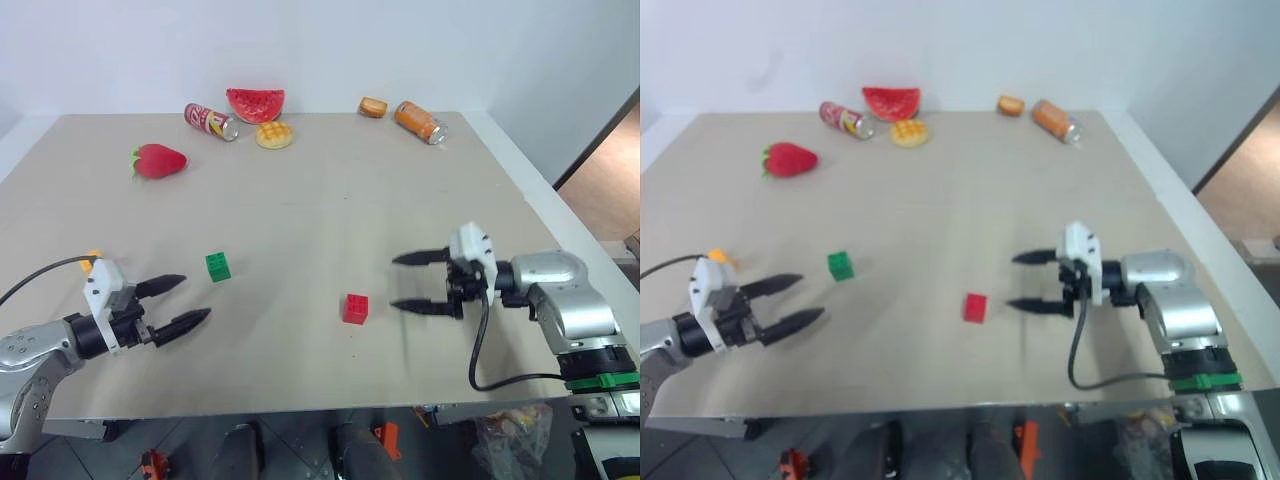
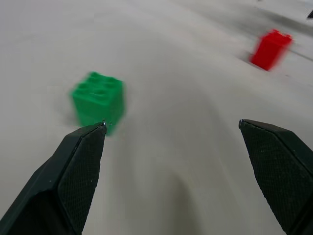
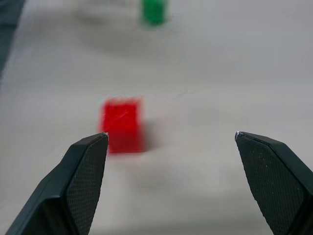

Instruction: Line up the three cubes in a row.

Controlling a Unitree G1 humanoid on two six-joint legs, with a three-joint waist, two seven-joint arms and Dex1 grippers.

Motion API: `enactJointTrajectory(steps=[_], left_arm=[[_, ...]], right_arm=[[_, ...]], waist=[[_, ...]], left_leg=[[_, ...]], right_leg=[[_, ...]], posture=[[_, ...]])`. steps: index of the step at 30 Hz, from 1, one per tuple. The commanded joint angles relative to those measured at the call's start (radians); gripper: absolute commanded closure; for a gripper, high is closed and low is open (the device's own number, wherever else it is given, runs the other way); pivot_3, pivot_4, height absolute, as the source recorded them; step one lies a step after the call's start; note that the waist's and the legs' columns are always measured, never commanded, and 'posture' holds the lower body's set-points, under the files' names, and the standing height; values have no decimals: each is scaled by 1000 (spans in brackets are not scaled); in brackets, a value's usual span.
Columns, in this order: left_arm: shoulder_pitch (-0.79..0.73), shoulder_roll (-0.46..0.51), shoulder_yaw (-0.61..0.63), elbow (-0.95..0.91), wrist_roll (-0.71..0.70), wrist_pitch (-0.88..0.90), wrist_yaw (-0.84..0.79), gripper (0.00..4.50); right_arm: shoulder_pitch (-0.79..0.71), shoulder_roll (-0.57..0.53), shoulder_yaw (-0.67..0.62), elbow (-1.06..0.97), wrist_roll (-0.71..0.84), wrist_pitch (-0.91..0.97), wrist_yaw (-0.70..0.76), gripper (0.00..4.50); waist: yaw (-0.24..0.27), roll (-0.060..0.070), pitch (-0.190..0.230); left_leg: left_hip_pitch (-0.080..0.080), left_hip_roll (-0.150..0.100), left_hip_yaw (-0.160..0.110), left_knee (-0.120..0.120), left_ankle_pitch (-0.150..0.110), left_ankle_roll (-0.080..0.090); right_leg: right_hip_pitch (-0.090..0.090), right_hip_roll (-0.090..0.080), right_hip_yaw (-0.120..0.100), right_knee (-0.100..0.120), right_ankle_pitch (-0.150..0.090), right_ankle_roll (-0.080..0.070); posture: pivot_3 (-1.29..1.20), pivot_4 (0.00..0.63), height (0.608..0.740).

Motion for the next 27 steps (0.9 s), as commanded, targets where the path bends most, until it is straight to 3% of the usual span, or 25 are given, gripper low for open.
enactJointTrajectory(steps=[1, 8, 15, 27], left_arm=[[5, 3, 4, 13, 62, -12, 53, 0], [-117, -43, -87, 111, 130, 6, 112, 0], [-244, -95, -185, 242, 207, -68, 82, 0], [-439, -101, -207, 462, 256, -129, 18, 0]], right_arm=[[3, 33, -32, -140, 85, 64, -59, 198], [44, 90, -6, -349, 188, 190, -135, 198], [99, 92, 5, -406, 196, 207, -173, 198], [147, 66, -25, -450, 211, 216, -231, 198]], waist=[[1, 0, 0], [7, 0, 0], [9, -3, -2], [5, -3, -2]], left_leg=[[0, 1, 0, -1, 0, 0], [-3, 0, 0, -1, 0, -1], [-2, 0, 2, 1, 0, 0], [-3, 3, 1, 1, 0, 0]], right_leg=[[-1, 1, 0, 0, 0, 0], [-2, 1, 0, 0, 0, 0], [-2, 1, 1, 0, 2, 0], [-3, 4, 1, 1, 3, 0]], posture=[[0, 150, 740], [0, 150, 740], [0, 150, 740], [0, 150, 740]])
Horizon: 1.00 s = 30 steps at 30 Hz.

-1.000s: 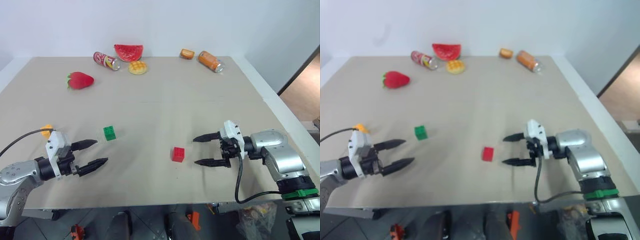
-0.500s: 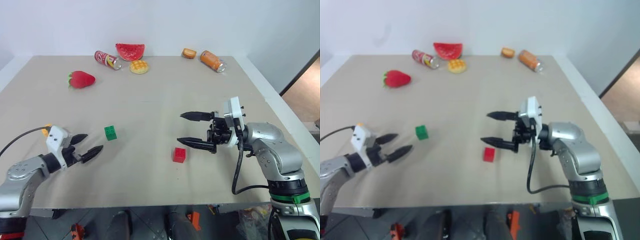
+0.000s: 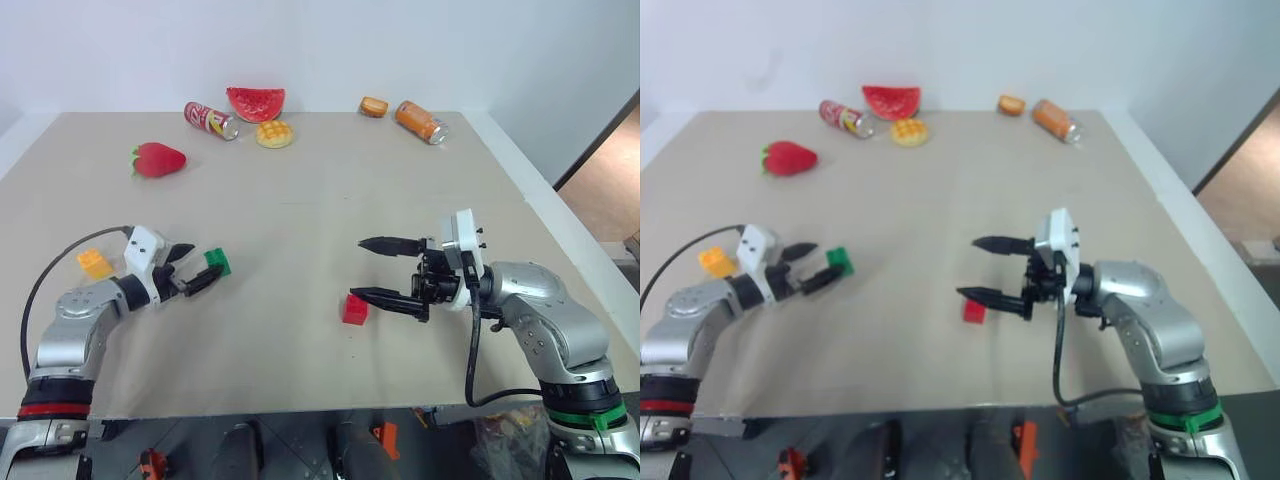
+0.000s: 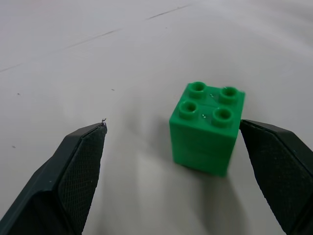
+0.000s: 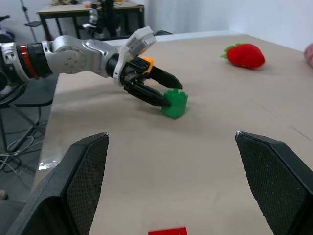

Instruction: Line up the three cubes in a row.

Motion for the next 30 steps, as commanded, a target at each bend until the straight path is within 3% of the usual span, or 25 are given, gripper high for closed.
enactJointTrajectory(steps=[1, 18, 21, 28, 30], left_arm=[[-38, -2, -8, 18, -3, -18, -47, 0], [-47, -49, -7, 18, -36, 29, -101, 0], [-44, -43, 4, 26, -40, 31, -108, 798], [-40, -32, -2, 38, -30, 26, -118, 3152], [-43, -26, -13, 43, -18, 26, -124, 3179]], right_arm=[[0, -14, -29, -50, 18, -6, -10, 198], [16, -38, -34, -60, 30, -7, -25, 198], [11, -38, -29, -57, 29, -7, -26, 176], [-9, -37, -22, -39, 25, -10, -17, 176], [-15, -37, -20, -34, 23, -12, -13, 176]], waist=[[0, 0, 0], [-1, 0, 0], [-1, 0, 0], [-1, 0, 0], [-1, 0, 0]], left_leg=[[0, 0, 0, 0, 0, 0], [0, 0, 0, 1, 0, 0], [0, 0, 0, 1, 0, 0], [0, 0, 0, 1, 0, 0], [0, 0, 0, 1, 0, 0]], right_leg=[[0, 0, 0, 0, 0, 0], [0, 0, 0, 0, 1, 1], [1, 0, 0, 0, 1, 1], [1, 0, 0, 0, 1, 1], [1, 0, 0, 0, 1, 1]], posture=[[0, 150, 740], [0, 150, 740], [0, 150, 740], [0, 150, 740], [0, 150, 740]])
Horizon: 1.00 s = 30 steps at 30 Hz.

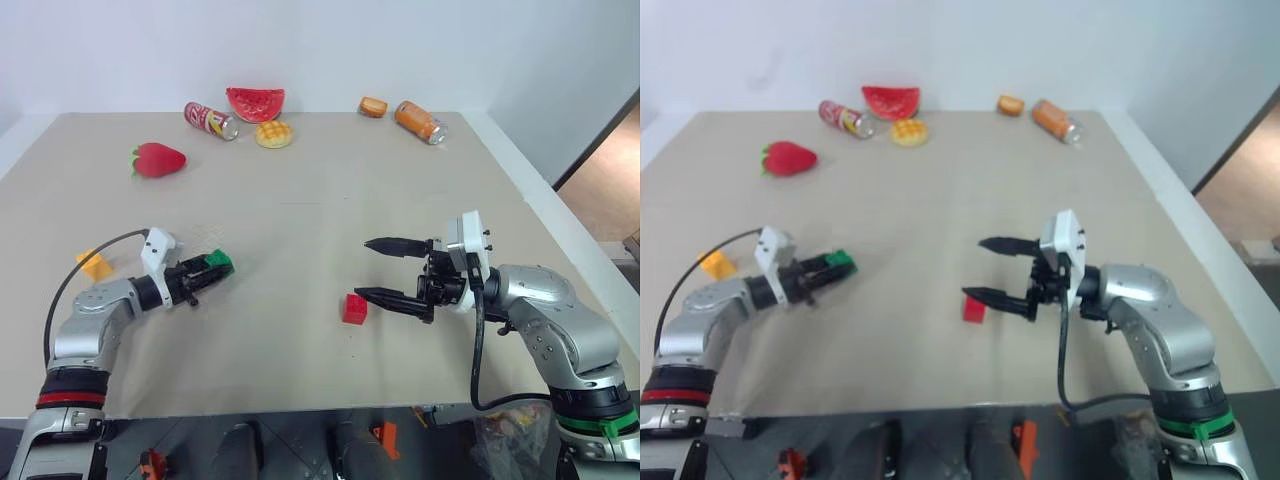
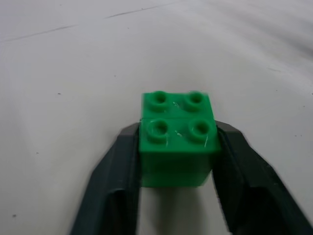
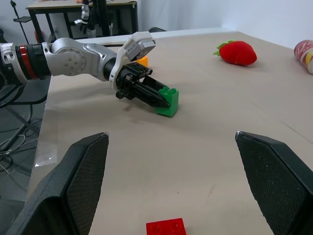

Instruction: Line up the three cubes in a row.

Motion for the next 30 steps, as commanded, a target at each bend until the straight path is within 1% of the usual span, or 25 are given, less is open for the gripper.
enactJointTrajectory(steps=[1, 6, 12, 17, 21, 25, 27, 30], left_arm=[[-9, 26, -5, 6, 20, -12, -20, 3179], [-34, 42, -61, 31, 74, -94, -87, 3179], [-89, 44, -181, -2, 104, -240, -293, 3179], [-166, 13, -255, 55, 96, -315, -457, 3179], [-234, -24, -273, 148, 93, -368, -549, 3179], [-304, -69, -294, 267, 118, -435, -609, 3179], [-323, -84, -298, 303, 124, -451, -628, 3179], [-352, -125, -314, 380, 159, -523, -630, 3179]], right_arm=[[-25, -7, -10, -3, 4, -14, 11, 176], [-43, -4, 1, 14, -8, -23, 23, 176], [-59, -13, 0, 20, -1, -15, 45, 176], [-45, -43, -41, -17, 67, 41, 65, 176], [41, -123, -93, -63, 114, 74, 117, 176], [169, -203, -156, -48, 78, 44, 154, 176], [194, -212, -172, -40, 71, 31, 150, 176], [232, -214, -164, -25, 18, -9, 136, 176]], waist=[[0, 0, 0], [0, 0, 0], [4, 0, 0], [7, 0, 0], [13, 0, 0], [18, 0, 0], [18, 0, 0], [17, 0, 0]], left_leg=[[0, 0, 0, 0, 0, 0], [0, 0, 0, 0, 0, 0], [-1, 0, 0, 0, 0, 0], [-1, 0, 0, 0, 0, 0], [-1, 0, 0, 1, 0, 0], [-2, -1, 0, 1, 0, 0], [-2, -1, -1, 2, 0, 0], [-2, -1, -1, 5, 0, 0]], right_leg=[[0, 0, 0, 0, 0, 0], [0, 0, 0, 0, 0, 0], [0, 0, 0, 0, 0, 0], [0, 0, 0, 0, 0, 0], [0, 0, 0, 0, -1, 0], [0, 0, 0, 0, -1, 0], [0, 0, 1, 0, -1, 1], [0, 1, 1, 0, 1, 2]], posture=[[0, 150, 740], [0, 150, 740], [0, 150, 740], [0, 150, 740], [0, 150, 740], [0, 150, 740], [0, 150, 740], [0, 150, 740]])
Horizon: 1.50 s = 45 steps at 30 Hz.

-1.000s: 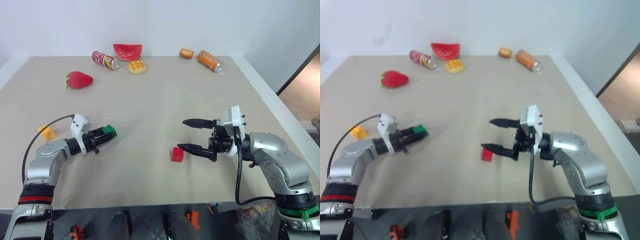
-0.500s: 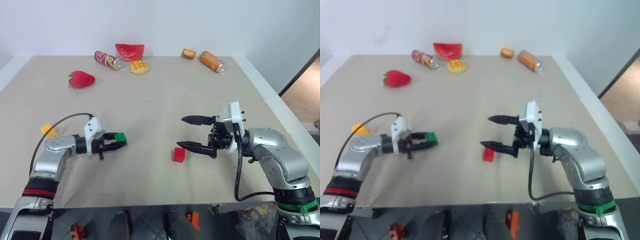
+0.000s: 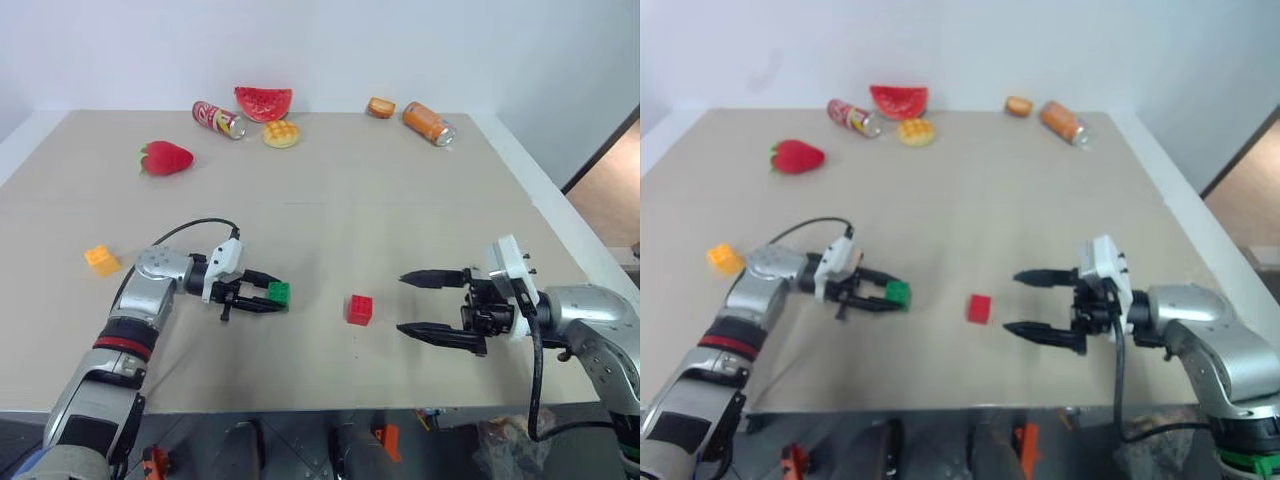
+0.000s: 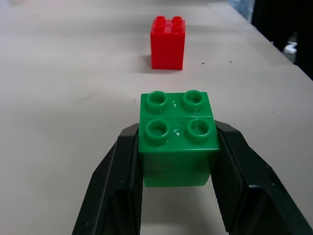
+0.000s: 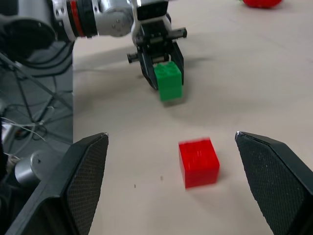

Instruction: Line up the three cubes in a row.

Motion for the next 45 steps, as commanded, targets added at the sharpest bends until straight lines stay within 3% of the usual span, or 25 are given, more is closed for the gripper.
enactJointTrajectory(steps=[1, 13, 23, 40, 42, 45], left_arm=[[-34, -33, -6, 69, 33, -91, -11, 3179], [-86, -90, 17, 187, 55, -144, 26, 3179], [-87, -134, 7, 169, 63, -119, 36, 3179], [-83, -124, -9, 182, 108, -97, 42, 3179], [-89, -126, -12, 198, 123, -86, 60, 2129], [-88, -133, -4, 199, 128, -86, 84, 1104]], right_arm=[[26, -6, -23, 0, -38, -49, -12, 176], [6, 9, -9, 6, -36, -52, -26, 176], [-10, 22, 11, 16, -49, -62, -28, 176], [-24, 34, 25, 23, -57, -68, -37, 176], [-28, 37, 29, 26, -61, -70, -38, 176], [-35, 40, 33, 28, -62, -70, -37, 176]], waist=[[1, 0, 0], [1, 0, 0], [2, 0, 0], [2, 0, 0], [1, 0, 0], [1, 0, 0]], left_leg=[[0, 0, 0, 1, 0, 0], [0, 0, 0, 3, 0, 0], [-1, 0, -1, 4, 0, 0], [-1, 0, -1, 4, 0, 0], [0, 0, -1, 4, 0, 0], [0, 0, -1, 6, 0, 0]], right_leg=[[1, 0, 0, 0, 0, 0], [1, 0, 1, 0, 1, 1], [2, 1, 1, 0, 2, 2], [2, 1, 1, 0, 2, 2], [2, 1, 1, 0, 2, 2], [2, 1, 1, 0, 2, 2]], posture=[[0, 150, 740], [0, 150, 740], [0, 150, 740], [0, 150, 740], [0, 150, 740], [0, 150, 740]])
